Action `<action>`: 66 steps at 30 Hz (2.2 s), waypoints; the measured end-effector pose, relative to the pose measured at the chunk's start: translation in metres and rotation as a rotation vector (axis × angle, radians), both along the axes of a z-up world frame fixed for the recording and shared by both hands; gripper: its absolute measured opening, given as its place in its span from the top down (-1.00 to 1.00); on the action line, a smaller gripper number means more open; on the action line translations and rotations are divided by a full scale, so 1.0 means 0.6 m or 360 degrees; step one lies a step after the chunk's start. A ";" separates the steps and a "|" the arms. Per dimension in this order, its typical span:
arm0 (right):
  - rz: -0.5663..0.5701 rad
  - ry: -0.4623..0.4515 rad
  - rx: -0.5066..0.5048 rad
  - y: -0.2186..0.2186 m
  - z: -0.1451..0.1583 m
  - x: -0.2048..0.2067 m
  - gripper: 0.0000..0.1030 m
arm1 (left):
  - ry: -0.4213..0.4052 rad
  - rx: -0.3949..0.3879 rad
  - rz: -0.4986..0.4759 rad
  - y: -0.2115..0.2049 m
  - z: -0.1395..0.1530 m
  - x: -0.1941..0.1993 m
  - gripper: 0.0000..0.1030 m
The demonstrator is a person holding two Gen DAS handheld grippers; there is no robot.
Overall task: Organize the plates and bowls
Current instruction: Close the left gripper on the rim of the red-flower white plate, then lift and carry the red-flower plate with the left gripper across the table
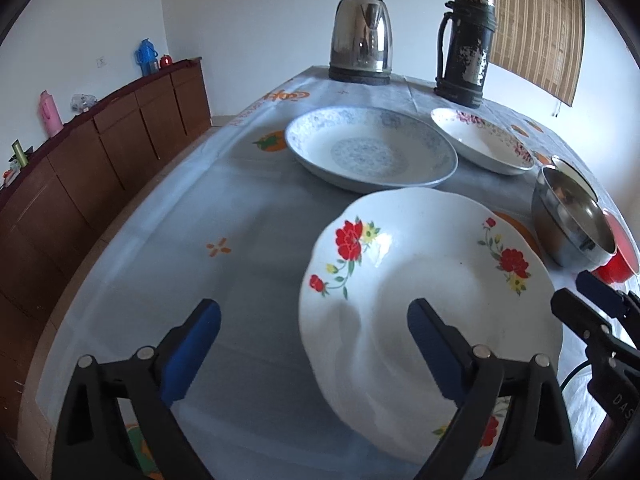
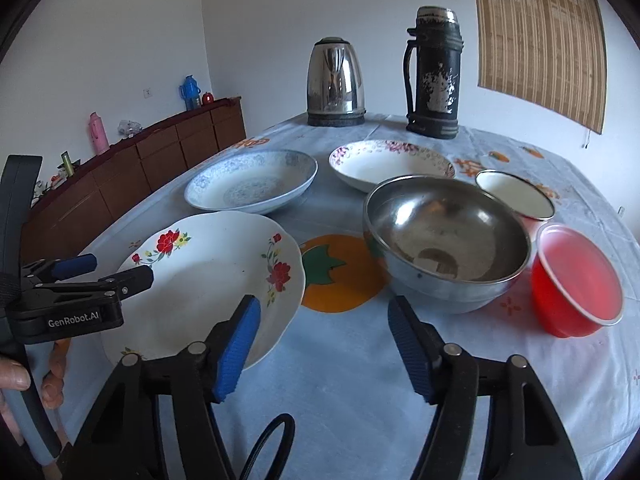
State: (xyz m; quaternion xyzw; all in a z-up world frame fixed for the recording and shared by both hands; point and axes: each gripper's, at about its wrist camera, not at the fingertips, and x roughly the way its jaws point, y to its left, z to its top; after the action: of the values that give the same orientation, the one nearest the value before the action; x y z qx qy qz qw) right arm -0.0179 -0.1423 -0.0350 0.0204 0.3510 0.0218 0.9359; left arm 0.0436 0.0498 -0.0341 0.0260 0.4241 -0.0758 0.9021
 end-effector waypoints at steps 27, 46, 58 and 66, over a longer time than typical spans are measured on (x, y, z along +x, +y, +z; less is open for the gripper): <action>0.0178 0.0076 0.0077 0.040 0.003 0.018 0.40 | -0.0075 -0.0075 -0.0048 -0.017 0.026 0.002 -0.03; 0.0100 0.0064 0.0153 0.054 0.026 0.144 0.40 | -0.0113 -0.0056 0.0035 -0.003 0.044 0.132 -0.02; 0.0056 0.0071 0.0177 0.058 0.021 0.208 0.40 | -0.0097 -0.0022 0.0062 -0.005 0.040 0.201 -0.02; 0.0033 0.0077 0.0210 0.049 0.020 0.229 0.40 | -0.0097 -0.0003 0.0068 -0.016 0.037 0.224 -0.02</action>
State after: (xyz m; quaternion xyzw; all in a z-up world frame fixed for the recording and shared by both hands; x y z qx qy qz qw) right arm 0.1195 -0.1131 -0.0229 0.0790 0.3716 0.0542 0.9234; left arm 0.1782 0.0404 -0.0116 0.0183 0.3969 -0.0561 0.9160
